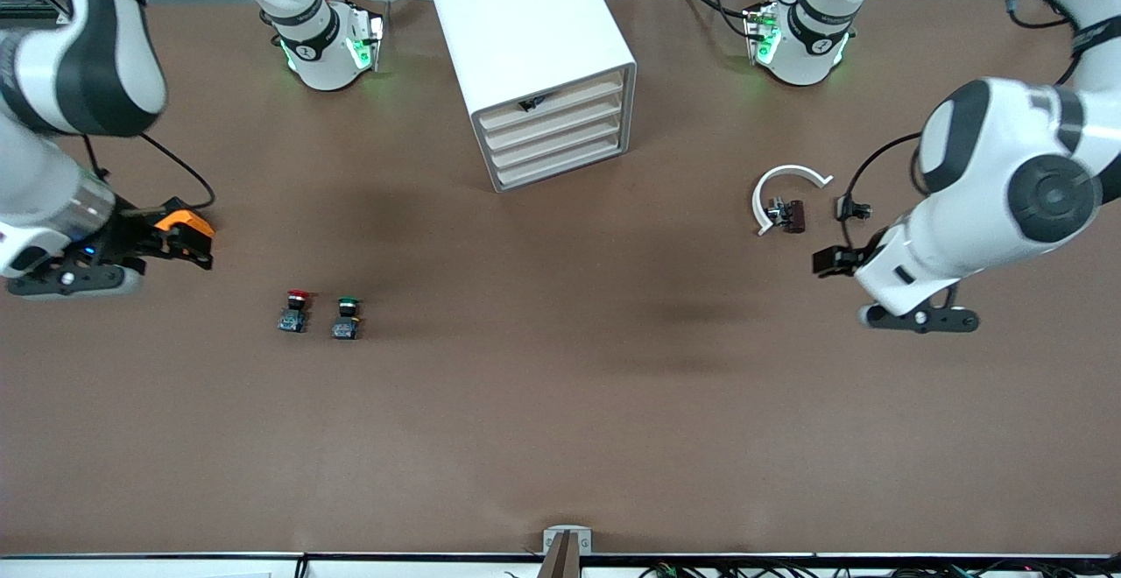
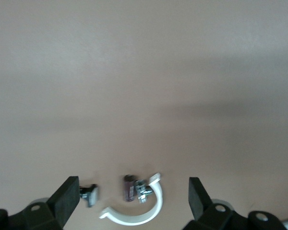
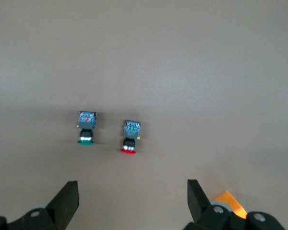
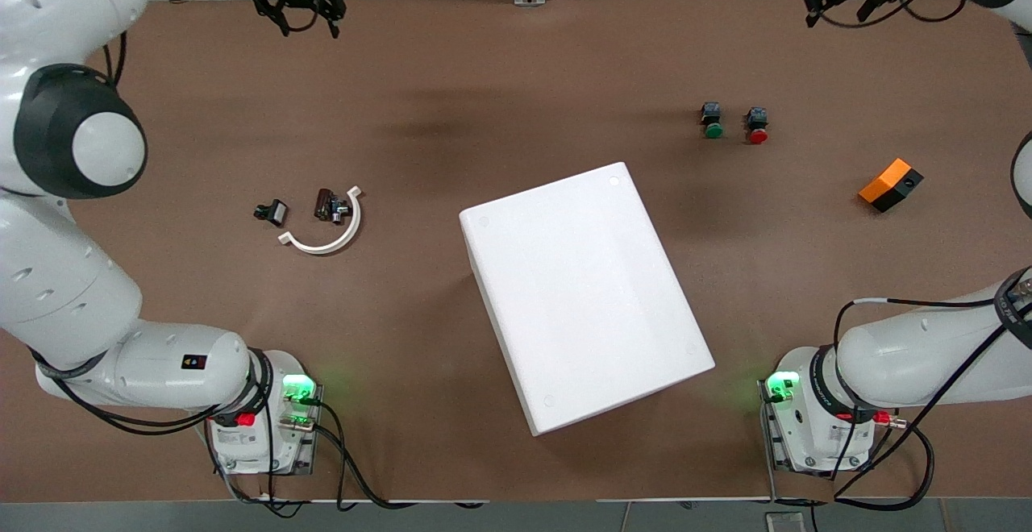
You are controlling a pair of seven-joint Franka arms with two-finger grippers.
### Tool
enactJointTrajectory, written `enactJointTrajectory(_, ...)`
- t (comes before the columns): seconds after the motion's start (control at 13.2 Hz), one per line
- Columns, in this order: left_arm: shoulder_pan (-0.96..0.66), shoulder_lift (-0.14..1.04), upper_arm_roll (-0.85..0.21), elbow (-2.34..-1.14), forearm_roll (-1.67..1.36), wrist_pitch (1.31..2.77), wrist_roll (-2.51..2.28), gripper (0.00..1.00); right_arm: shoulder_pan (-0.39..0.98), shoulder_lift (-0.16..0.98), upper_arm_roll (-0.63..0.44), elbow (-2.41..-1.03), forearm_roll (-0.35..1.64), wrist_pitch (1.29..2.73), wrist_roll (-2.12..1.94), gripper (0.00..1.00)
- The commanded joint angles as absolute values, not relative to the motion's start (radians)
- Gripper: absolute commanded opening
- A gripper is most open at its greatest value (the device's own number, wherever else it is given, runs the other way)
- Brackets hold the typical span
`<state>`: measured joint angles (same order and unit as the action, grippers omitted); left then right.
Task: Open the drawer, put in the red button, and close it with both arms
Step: 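Lower the right gripper onto the red button while the left gripper nears the cabinet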
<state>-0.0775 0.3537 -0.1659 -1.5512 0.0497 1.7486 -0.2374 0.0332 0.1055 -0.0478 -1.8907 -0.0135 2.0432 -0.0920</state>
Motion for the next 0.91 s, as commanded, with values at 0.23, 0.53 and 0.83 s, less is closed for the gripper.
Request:
enactJointTrajectory(0.23, -0.26, 0.503, -0.169, -1.519, 0.061, 1.769, -0.709, 1.0, 0.028, 0.233, -0.038, -2.003, -0.005, 2.24, -0.086, 1.0)
enactJointTrajectory(0.53, -0.276, 0.538, -0.169, -1.523, 0.051, 1.744, -0.867, 1.0, 0.031, 0.36, -0.038, -2.005, -0.005, 2.336, -0.086, 1.0)
enactJointTrajectory(0.83, -0.32, 0.571, -0.17, -1.523, 0.017, 1.609, -0.989, 1.0, 0.038, 0.432, -0.037, -1.994, 0.029, 2.4, -0.083, 1.0)
